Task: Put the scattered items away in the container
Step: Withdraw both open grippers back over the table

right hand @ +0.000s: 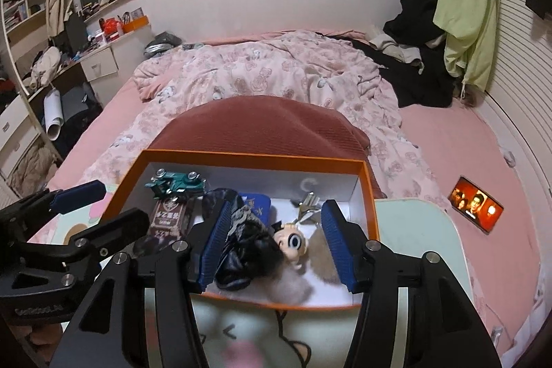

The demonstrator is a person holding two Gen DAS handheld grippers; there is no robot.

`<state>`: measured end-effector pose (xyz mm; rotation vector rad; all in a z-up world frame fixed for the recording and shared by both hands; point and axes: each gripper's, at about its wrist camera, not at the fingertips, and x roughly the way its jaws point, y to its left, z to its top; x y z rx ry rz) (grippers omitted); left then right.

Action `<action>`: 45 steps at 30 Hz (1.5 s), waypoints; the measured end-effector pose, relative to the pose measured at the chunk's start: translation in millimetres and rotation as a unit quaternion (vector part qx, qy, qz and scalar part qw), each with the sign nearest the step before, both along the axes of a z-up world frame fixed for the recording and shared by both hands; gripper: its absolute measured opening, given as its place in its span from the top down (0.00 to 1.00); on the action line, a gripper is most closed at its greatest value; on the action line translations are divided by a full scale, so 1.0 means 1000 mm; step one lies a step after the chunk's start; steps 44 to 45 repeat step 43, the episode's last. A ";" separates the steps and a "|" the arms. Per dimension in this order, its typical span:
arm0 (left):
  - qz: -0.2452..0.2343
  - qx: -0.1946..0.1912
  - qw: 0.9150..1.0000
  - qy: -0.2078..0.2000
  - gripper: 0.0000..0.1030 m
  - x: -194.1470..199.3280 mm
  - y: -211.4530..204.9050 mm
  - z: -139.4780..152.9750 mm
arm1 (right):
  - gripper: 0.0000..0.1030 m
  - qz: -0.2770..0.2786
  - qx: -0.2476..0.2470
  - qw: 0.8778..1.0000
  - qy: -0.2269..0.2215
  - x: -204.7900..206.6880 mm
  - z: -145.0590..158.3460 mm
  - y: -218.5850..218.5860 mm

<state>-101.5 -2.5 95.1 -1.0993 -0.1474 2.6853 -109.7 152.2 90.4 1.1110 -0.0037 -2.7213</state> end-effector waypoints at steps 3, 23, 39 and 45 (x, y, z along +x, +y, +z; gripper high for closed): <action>0.008 -0.012 1.000 0.003 0.09 0.025 0.001 -0.010 | 0.42 0.020 -0.014 1.000 0.015 0.023 0.003 -0.001; 0.096 -0.109 0.985 -0.091 0.00 0.028 0.008 -0.089 | 0.00 -0.025 0.046 0.994 -0.101 0.052 -0.090 0.008; 0.098 -0.109 0.985 -0.092 0.00 0.028 0.008 -0.090 | 0.00 -0.025 0.045 0.994 -0.101 0.053 -0.091 0.008; 0.098 -0.110 0.985 -0.092 0.00 0.028 0.008 -0.090 | 0.00 -0.025 0.045 0.994 -0.101 0.053 -0.091 0.008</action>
